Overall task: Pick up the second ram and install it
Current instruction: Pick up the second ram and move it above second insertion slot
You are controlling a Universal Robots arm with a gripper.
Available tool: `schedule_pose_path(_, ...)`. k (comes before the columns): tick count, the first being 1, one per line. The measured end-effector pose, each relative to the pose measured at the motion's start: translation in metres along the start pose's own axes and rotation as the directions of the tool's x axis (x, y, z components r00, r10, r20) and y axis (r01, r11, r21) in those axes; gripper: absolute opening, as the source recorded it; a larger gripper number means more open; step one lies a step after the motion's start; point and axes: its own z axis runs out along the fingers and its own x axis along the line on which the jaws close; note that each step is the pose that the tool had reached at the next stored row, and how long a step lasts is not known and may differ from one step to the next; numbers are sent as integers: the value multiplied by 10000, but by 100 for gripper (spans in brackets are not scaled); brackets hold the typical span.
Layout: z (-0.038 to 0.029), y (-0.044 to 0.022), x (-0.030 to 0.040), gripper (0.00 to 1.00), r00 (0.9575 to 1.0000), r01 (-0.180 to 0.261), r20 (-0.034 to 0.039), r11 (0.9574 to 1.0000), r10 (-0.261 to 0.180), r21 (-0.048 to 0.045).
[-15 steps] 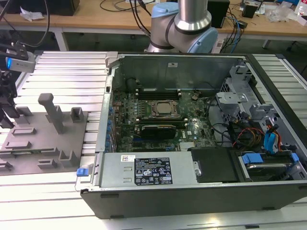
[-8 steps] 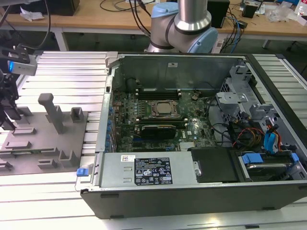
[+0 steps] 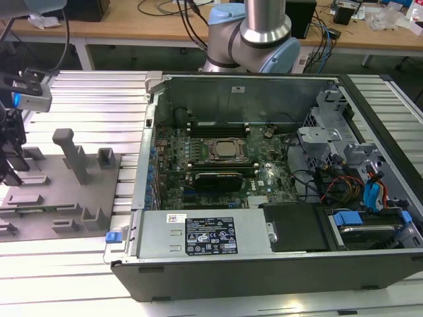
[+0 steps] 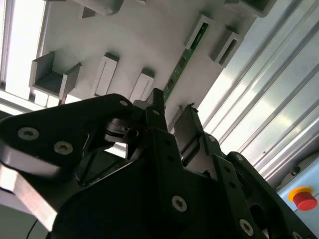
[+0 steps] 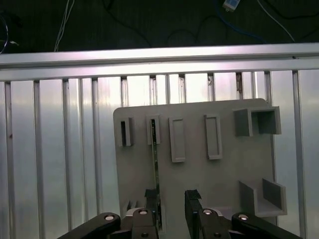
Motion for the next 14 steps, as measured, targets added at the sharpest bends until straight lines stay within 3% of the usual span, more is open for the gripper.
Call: schedule_pose_path(14,145,-28,-1,36,10000,17,-1,10000,-17,0)
